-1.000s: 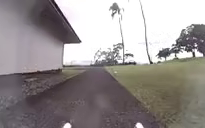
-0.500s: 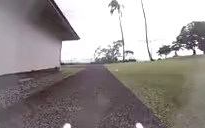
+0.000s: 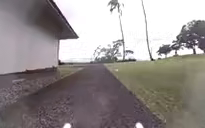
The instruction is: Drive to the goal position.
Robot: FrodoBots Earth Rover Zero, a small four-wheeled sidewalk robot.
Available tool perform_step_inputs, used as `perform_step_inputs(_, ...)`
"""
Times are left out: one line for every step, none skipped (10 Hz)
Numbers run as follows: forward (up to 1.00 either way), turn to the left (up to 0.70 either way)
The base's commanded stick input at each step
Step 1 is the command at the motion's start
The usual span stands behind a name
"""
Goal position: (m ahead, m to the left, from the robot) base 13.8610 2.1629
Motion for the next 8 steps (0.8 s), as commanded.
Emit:
perform_step_inputs(0.70,0.00)
perform_step_inputs(0.70,0.00)
perform_step_inputs(0.70,0.00)
perform_step_inputs(0.70,0.00)
perform_step_inputs(0.70,0.00)
perform_step_inputs(0.70,0.00)
perform_step_inputs(0.70,0.00)
perform_step_inputs(0.70,0.00)
